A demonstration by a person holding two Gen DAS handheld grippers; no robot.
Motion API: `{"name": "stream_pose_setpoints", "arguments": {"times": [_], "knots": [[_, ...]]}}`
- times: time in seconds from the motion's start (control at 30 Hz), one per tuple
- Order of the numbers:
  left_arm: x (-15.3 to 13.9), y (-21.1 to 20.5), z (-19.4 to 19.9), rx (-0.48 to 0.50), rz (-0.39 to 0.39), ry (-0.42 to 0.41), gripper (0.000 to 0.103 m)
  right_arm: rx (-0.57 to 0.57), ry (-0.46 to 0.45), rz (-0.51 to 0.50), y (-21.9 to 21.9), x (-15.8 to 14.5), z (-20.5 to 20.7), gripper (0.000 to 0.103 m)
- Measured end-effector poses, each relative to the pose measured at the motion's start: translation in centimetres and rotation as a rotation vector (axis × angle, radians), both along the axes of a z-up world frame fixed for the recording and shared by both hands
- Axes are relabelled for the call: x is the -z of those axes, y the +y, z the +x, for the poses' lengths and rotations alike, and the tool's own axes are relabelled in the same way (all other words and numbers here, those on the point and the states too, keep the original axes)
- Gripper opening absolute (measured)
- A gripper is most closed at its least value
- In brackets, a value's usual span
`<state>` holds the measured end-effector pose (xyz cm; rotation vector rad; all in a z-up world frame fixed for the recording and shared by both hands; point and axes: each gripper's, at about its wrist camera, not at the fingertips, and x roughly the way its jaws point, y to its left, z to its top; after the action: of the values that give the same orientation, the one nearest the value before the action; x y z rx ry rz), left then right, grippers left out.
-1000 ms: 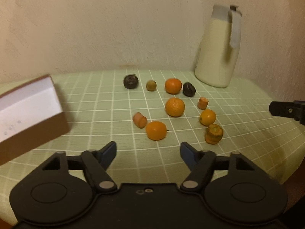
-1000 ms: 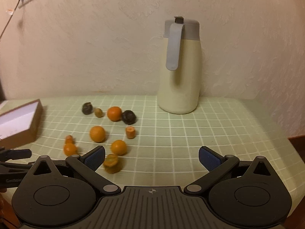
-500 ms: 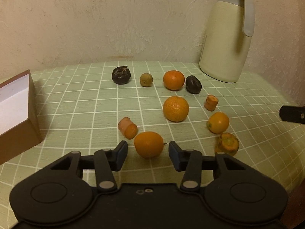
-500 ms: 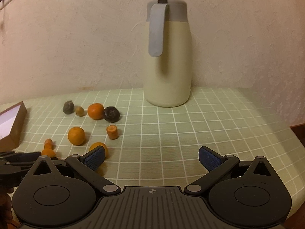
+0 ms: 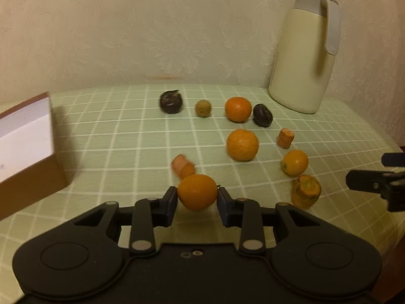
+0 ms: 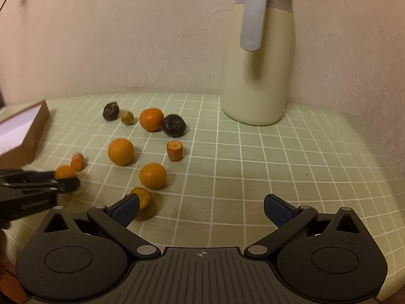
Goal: Organize fruits
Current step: 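Grasp an orange with the left tool while the right tool grasps the cut orange half, then carry both fruits over the box and open both tools to drop them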
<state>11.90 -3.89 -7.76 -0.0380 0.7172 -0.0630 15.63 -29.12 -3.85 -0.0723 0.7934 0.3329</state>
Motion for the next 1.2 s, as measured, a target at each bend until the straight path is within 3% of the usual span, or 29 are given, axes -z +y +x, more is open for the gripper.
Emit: {"name": "stream_pose_setpoints", "arguments": {"times": [0.53, 0.57, 0.6, 0.63, 0.8, 0.87, 0.9, 0.93, 1.2], "knots": [[-0.8, 4.1, -3.2, -0.081, -0.002, 0.015, 0.025, -0.09, 0.061, 0.019, 4.9, 1.4, 0.9, 0.102], [-0.9, 4.3, -3.4, -0.086, -0.005, 0.015, 0.025, -0.098, 0.058, 0.017, 5.2, 1.4, 0.9, 0.094], [-1.0, 4.3, -3.5, -0.09, -0.006, 0.014, 0.025, -0.112, 0.063, 0.011, 5.7, 1.5, 1.0, 0.07], [-1.1, 4.5, -3.6, -0.093, -0.007, 0.012, 0.025, -0.115, 0.071, 0.006, 6.1, 1.7, 1.1, 0.059], [-1.4, 5.1, -4.0, -0.102, -0.014, 0.006, 0.025, -0.115, 0.093, -0.001, 7.0, 2.3, 1.4, 0.059], [-1.4, 5.2, -4.0, -0.105, -0.019, 0.004, 0.025, -0.107, 0.114, -0.017, 7.4, 2.7, 1.7, 0.051], [-1.5, 5.3, -4.1, -0.106, -0.019, 0.002, 0.025, -0.102, 0.125, -0.022, 7.6, 2.9, 1.8, 0.037], [-1.5, 5.3, -4.1, -0.106, -0.02, 0.001, 0.025, -0.094, 0.132, -0.033, 7.8, 3.1, 1.9, 0.035], [-1.9, 6.1, -4.7, -0.122, -0.022, -0.011, 0.025, -0.088, 0.11, 0.0, 7.7, 2.2, 1.4, 0.035]]}}
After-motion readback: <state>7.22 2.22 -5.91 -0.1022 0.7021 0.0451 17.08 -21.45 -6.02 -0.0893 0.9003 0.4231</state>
